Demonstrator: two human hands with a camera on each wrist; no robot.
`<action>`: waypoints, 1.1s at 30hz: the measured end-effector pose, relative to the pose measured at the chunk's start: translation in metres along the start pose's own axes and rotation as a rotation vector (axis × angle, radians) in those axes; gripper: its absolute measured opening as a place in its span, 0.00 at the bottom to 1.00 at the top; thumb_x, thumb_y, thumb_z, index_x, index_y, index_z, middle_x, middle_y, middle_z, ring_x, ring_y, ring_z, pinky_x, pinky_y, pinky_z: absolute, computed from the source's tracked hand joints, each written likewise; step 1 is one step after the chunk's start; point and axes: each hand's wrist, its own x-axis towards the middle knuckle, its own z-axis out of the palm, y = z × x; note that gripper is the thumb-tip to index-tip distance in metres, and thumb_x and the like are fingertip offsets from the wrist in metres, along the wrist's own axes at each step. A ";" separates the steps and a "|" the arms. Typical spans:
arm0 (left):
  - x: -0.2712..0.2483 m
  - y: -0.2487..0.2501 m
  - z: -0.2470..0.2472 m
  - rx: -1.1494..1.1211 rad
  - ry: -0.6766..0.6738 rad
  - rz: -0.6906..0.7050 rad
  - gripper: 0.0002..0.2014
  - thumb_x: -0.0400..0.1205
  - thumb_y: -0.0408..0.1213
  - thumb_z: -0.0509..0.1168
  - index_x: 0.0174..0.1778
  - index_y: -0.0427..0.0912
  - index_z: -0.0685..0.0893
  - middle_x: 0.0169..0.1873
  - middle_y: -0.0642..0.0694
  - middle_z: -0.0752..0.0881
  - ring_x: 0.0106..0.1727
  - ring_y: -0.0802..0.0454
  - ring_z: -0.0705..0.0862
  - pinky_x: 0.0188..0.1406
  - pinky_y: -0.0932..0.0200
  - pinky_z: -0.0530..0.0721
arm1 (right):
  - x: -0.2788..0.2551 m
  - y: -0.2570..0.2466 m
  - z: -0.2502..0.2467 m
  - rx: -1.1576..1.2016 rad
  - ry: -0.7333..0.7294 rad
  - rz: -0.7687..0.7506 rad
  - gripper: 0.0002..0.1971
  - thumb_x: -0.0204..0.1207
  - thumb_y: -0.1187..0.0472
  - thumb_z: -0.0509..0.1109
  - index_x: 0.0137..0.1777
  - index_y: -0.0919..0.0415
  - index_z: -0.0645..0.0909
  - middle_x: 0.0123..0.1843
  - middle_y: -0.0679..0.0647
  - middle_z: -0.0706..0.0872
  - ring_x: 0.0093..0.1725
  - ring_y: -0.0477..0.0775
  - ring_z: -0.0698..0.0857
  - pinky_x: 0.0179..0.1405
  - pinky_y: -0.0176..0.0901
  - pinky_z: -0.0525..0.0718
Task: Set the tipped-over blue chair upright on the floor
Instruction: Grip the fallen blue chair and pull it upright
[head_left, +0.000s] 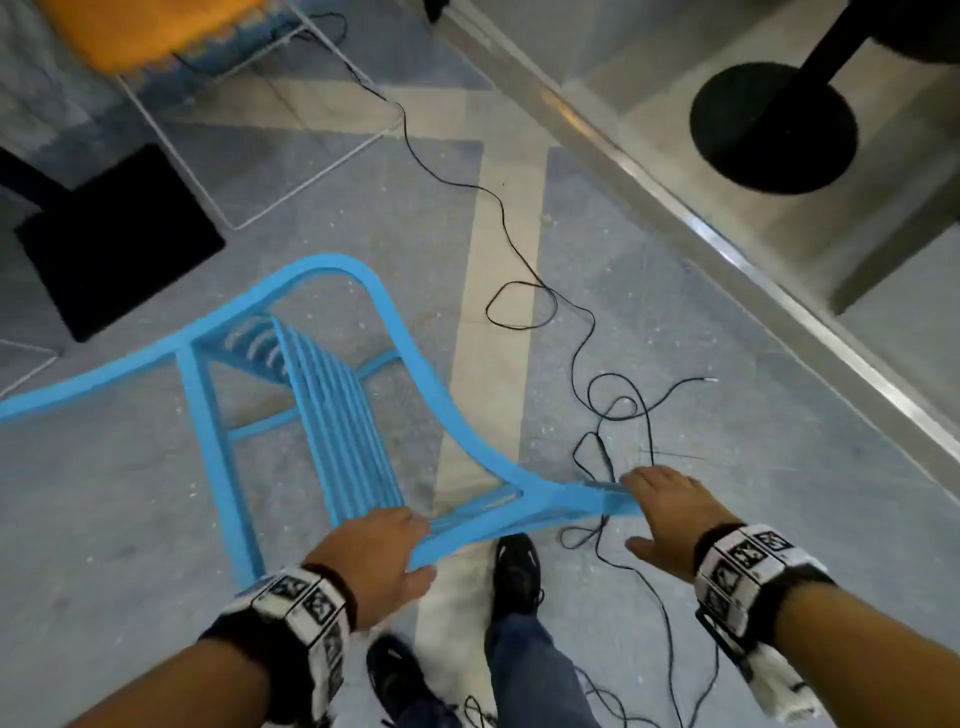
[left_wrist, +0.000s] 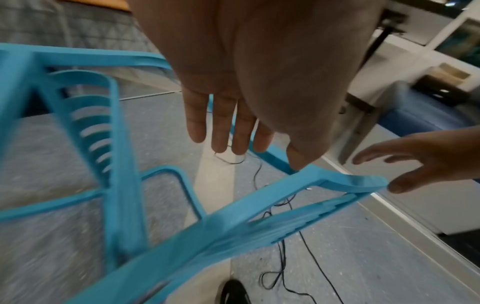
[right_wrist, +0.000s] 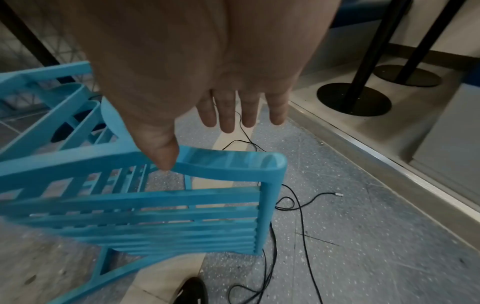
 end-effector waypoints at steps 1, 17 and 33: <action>0.018 0.008 -0.002 -0.002 0.060 0.057 0.38 0.66 0.64 0.45 0.62 0.44 0.80 0.56 0.43 0.83 0.58 0.41 0.82 0.56 0.50 0.82 | 0.010 0.004 0.002 0.010 -0.021 -0.001 0.36 0.73 0.46 0.71 0.78 0.54 0.61 0.78 0.54 0.69 0.77 0.58 0.66 0.76 0.53 0.66; 0.172 0.073 0.003 0.420 -0.198 0.234 0.32 0.69 0.65 0.70 0.58 0.44 0.77 0.53 0.42 0.84 0.51 0.40 0.82 0.51 0.48 0.77 | 0.059 0.027 0.032 -0.040 -0.201 -0.009 0.13 0.77 0.53 0.66 0.60 0.52 0.79 0.57 0.54 0.87 0.54 0.56 0.86 0.53 0.46 0.82; 0.137 0.068 -0.007 0.470 -0.114 0.183 0.26 0.67 0.66 0.65 0.45 0.46 0.84 0.38 0.45 0.87 0.39 0.42 0.84 0.38 0.53 0.78 | 0.022 -0.011 0.003 -0.050 -0.140 -0.042 0.15 0.77 0.52 0.66 0.61 0.53 0.79 0.55 0.54 0.87 0.51 0.58 0.87 0.50 0.50 0.88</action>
